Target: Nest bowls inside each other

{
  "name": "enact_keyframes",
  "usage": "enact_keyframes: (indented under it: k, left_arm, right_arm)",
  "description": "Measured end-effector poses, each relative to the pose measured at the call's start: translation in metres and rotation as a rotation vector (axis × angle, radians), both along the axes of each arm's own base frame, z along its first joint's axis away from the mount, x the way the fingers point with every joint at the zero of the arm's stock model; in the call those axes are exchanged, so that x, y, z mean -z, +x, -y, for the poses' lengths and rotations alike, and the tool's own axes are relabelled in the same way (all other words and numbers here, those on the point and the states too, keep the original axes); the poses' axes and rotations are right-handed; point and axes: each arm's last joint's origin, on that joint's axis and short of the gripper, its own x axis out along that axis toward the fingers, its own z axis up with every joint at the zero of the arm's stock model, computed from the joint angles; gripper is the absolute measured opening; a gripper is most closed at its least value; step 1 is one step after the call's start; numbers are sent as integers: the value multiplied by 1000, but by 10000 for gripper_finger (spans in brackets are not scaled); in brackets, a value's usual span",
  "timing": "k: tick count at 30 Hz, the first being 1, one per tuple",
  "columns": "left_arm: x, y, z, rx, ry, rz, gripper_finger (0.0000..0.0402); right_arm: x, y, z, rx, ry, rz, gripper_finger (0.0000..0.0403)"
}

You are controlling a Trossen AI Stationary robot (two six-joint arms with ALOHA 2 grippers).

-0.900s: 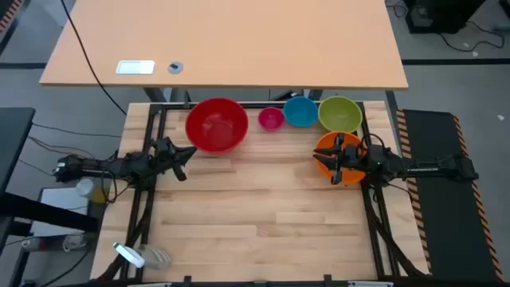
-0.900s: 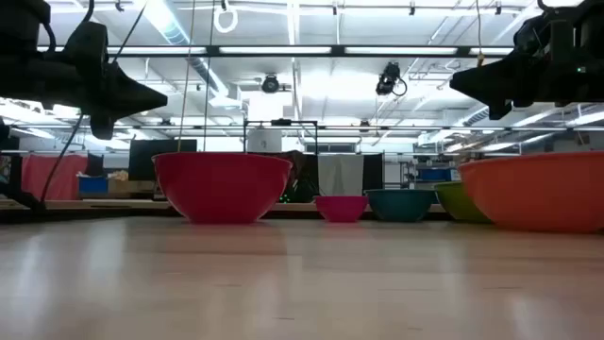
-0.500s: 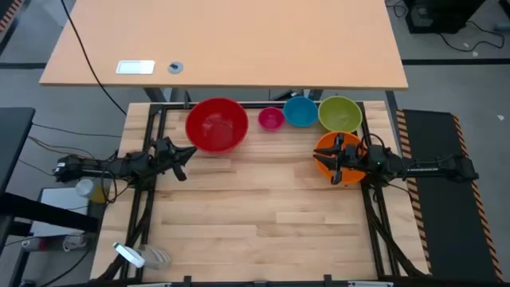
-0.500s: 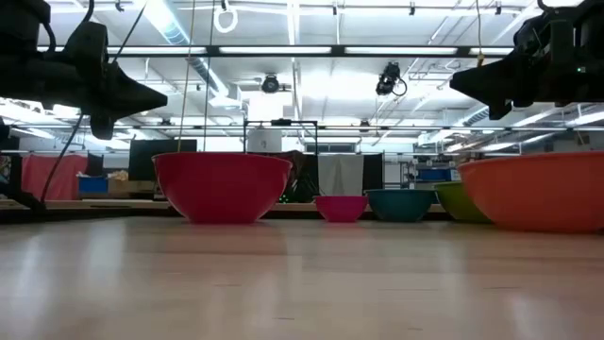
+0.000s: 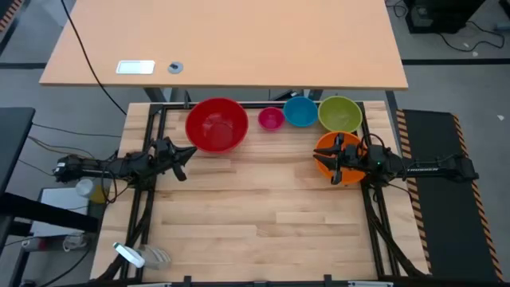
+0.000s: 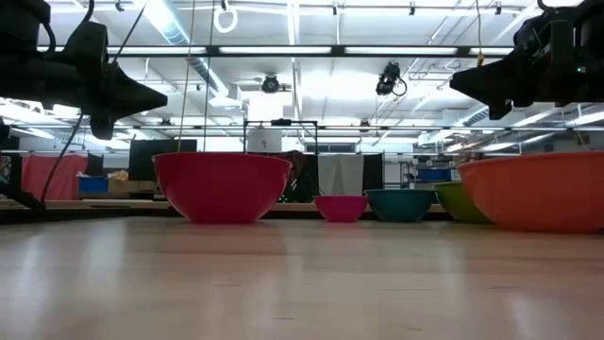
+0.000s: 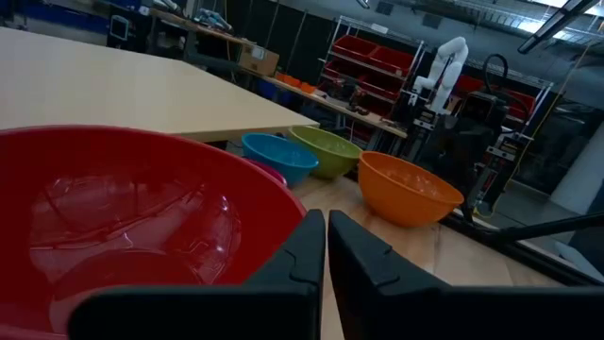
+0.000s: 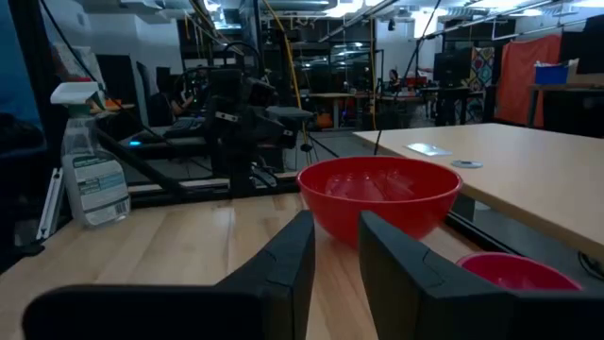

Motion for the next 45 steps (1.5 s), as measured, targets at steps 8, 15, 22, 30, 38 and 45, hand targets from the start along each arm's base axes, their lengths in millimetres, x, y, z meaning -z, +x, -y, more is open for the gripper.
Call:
enact_keyframes:
  k: [8,15,22,30,38,45]
  left_arm:
    - [0,0,0,0,0,0,20]
    - [0,0,0,0,0,0,20]
    - [0,0,0,0,0,0,20]
    - [-11,-1,0,8,-101,172,20]
    - [-27,-5,0,1,-34,307,20]
    - [-29,-6,0,14,-96,365,20]
  right_arm:
    - [0,0,0,0,0,0,93]
    - [0,0,0,0,0,0,93]
    - [0,0,0,0,0,0,93]
    - [0,0,0,0,0,0,93]
    - [0,0,0,0,0,0,93]
    - [0,0,0,0,0,0,93]
